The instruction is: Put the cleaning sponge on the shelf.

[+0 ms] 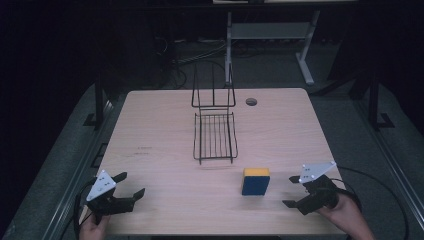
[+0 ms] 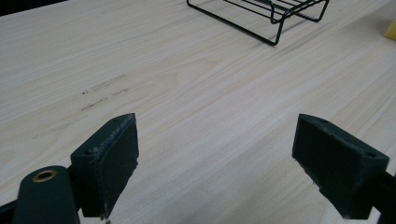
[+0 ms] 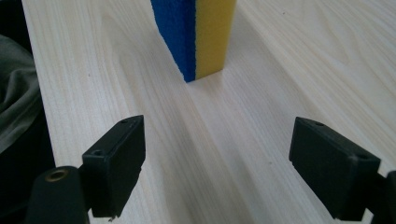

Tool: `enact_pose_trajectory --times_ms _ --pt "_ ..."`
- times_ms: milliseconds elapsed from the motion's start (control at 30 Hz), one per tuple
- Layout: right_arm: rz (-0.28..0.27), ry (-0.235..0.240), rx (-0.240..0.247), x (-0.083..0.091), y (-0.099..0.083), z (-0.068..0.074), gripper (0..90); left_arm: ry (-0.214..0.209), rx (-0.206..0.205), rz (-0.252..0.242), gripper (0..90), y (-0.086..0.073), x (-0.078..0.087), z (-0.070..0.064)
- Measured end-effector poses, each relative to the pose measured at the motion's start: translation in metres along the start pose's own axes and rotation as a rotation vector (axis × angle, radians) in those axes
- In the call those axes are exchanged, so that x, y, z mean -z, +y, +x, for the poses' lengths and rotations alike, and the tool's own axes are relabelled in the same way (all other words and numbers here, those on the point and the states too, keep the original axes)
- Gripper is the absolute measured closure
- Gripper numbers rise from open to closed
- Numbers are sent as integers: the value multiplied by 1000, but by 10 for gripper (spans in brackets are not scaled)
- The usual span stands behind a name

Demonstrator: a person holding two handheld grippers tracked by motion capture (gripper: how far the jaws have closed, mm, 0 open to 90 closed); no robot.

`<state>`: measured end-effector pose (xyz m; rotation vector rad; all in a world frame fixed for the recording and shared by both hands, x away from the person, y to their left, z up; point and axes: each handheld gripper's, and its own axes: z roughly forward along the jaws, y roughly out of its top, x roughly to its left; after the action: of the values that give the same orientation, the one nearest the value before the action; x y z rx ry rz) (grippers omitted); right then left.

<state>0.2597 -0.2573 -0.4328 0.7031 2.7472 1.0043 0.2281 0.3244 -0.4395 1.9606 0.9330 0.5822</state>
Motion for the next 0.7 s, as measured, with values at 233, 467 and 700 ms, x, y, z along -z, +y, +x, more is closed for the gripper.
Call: enact_pose_trajectory --times_ms 233,467,700 --pt "7 23 14 -4 9 1 179 0 0 0 141 0 0 0" --pt "15 42 35 -9 22 1 155 2 4 -3 141 0 1 1" --pt "23 53 60 -16 35 3 145 0 0 0 141 0 0 1"
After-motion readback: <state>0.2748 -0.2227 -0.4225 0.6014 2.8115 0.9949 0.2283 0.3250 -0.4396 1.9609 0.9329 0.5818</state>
